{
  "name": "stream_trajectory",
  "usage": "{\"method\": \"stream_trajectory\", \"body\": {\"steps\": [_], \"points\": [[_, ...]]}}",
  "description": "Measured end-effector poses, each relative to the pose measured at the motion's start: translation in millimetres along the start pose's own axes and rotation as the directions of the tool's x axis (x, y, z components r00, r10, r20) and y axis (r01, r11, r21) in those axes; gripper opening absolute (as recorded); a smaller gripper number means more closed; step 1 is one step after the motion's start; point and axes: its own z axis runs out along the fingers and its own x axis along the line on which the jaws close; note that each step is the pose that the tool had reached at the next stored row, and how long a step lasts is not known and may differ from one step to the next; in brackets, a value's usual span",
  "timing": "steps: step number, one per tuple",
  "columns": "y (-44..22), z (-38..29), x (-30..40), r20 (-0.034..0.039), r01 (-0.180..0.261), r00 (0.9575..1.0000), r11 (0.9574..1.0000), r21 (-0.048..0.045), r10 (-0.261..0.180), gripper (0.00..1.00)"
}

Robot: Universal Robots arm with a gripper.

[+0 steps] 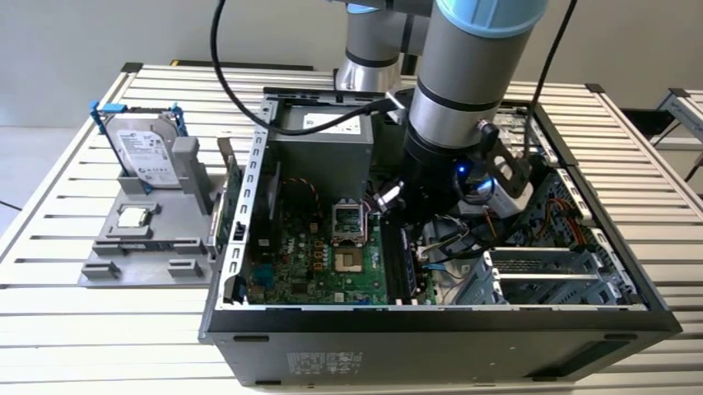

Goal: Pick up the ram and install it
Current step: 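Press down the ram until it locks into place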

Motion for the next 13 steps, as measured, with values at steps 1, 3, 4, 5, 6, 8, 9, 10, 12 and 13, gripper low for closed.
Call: {"method": "stream_trajectory", "body": {"steps": [1,3,4,5,6,8,9,10,12,13], "points": [[0.0,0.0,0.0,0.0001,0.010,0.9999,0.9999,-0.0001,-0.010,0.00],[0.0,0.0,0.0,0.0003,0.032,0.9995,0.9995,-0.0005,-0.032,0.00],[0.0,0.0,-0.1,0.0005,0.043,0.9991,0.9991,-0.0006,-0.043,0.00],[0.0,0.0,-0.1,0.0007,0.054,0.9985,0.9985,-0.0008,-0.054,0.00],[0.0,0.0,-0.1,0.0008,0.065,0.9979,0.9979,-0.0009,-0.065,0.00],[-0.1,0.0,-0.1,0.0011,0.087,0.9962,0.9962,-0.0012,-0.087,0.00],[-0.1,0.0,-0.1,0.0014,0.097,0.9953,0.9953,-0.0014,-0.097,0.00],[-0.1,0.0,-0.2,0.0015,0.109,0.9941,0.9941,-0.0016,-0.109,0.00],[-0.1,0.0,-0.2,0.0018,0.130,0.9915,0.9915,-0.0019,-0.130,0.00],[-0.1,0.0,-0.2,0.0019,0.142,0.9899,0.9899,-0.0019,-0.142,0.00]]}}
